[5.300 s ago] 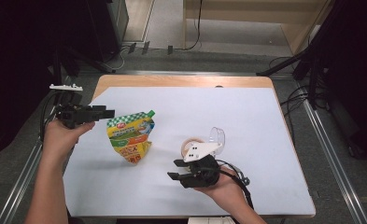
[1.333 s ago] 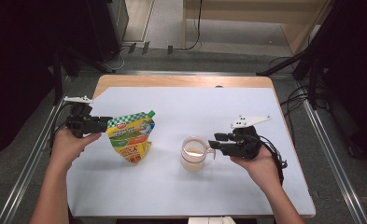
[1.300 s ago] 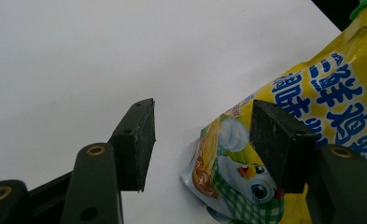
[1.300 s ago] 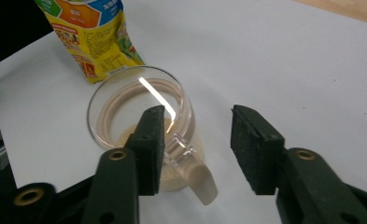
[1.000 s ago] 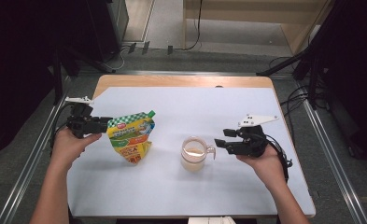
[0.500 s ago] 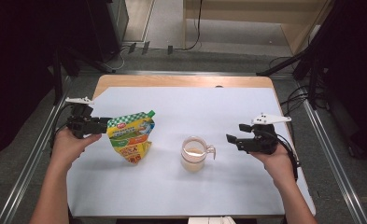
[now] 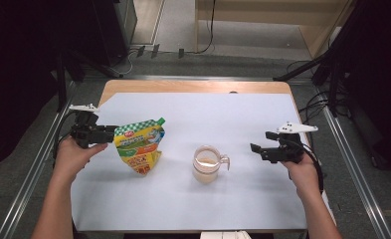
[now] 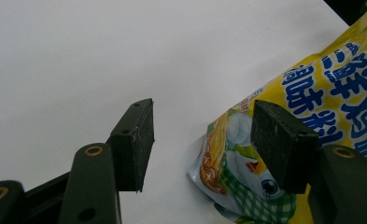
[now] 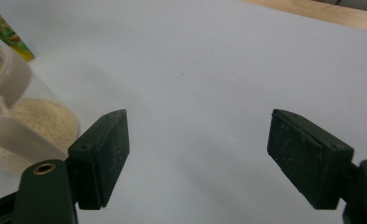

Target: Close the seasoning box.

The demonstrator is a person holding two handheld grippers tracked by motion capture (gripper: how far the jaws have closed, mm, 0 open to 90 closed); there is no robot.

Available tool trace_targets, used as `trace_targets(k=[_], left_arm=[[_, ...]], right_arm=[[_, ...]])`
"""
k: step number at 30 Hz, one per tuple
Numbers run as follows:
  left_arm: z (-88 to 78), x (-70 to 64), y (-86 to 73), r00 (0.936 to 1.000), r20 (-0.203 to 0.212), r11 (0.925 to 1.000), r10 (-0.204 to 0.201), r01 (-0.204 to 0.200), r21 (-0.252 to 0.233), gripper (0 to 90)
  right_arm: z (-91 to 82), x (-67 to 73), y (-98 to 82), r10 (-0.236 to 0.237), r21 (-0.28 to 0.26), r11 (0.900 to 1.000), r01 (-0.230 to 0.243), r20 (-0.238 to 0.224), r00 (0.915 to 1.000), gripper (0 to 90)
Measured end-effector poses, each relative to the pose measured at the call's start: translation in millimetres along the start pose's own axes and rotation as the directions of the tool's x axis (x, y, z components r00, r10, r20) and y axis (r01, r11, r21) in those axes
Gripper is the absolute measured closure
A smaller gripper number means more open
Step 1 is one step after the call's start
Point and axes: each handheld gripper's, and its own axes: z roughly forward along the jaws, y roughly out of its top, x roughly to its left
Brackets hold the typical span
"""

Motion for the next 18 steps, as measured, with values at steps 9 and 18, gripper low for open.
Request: trace_targets(k=[9,18], left_arm=[[1.6,2.6,-3.8,1.0,-0.008,1.0,0.0,0.0,-0.01,40.1],[3.4,4.8,-7.3,0.9999,-0.015,0.9999,0.008,-0.008,-0.012,39.8]], right_arm=[[5.0,-12.0,-11.7,0.024,0.03,0.999,-0.025,0.048,0.9986,21.8],[11.8,-13.3,-14.7,0.026,0.064,0.998,-0.03,0.061,0.9978,21.9]])
